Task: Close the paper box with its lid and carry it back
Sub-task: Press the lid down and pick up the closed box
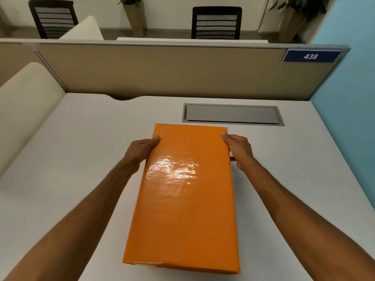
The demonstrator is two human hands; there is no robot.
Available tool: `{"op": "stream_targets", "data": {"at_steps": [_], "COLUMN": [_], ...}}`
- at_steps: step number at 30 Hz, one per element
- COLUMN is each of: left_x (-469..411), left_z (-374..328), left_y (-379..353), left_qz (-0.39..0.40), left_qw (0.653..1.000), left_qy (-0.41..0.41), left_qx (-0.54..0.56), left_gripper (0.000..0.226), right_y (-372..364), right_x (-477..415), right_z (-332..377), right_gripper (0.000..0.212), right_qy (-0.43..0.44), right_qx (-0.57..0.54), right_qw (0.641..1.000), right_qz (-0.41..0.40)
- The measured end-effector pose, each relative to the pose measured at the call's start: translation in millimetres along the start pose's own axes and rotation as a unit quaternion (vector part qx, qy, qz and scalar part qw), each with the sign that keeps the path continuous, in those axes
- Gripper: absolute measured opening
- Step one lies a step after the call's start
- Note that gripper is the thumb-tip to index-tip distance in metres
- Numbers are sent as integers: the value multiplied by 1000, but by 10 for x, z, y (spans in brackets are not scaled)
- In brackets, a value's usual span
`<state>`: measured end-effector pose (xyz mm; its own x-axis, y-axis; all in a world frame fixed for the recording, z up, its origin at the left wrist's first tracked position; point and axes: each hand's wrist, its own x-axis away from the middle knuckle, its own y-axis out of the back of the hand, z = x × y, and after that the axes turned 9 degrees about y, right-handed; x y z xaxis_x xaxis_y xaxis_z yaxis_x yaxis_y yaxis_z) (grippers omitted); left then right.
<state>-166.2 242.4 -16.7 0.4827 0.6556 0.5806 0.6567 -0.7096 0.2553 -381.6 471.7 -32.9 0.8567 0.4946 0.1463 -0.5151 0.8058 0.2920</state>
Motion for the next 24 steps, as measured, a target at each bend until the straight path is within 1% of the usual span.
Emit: {"op": "stream_targets", "data": {"at_steps": [3,11,15,17,20,24], "left_x": [-37,-49,42,115,251,521], "left_z": [30,87,40,27,74,310], "left_y": [14,-52,-90,-104,-86,31], "left_qz": [-7,-50,-65,-75,-48,16], "left_qw": [1000,998,997,996,996,995], "left_qy": [0,-13,-28,-38,-57,-85], "left_qx": [21,42,20,-11,-45,-58], "left_gripper": [58,54,66,69,68,63], "right_y": [-25,-52,-40,-17,41,120], "right_x": [-15,-29,-9,19,146,482], "right_z": [-33,-61,-33,2,1,-103], "right_gripper": [25,23,28,33,39,45], "right_qy": [12,7,14,6,-1,-2], "right_qx": [13,-2,19,34,42,4], "right_qw": [1000,1000,1000,999,999,999], "right_qz": [-10,-17,-12,8,26,38]}}
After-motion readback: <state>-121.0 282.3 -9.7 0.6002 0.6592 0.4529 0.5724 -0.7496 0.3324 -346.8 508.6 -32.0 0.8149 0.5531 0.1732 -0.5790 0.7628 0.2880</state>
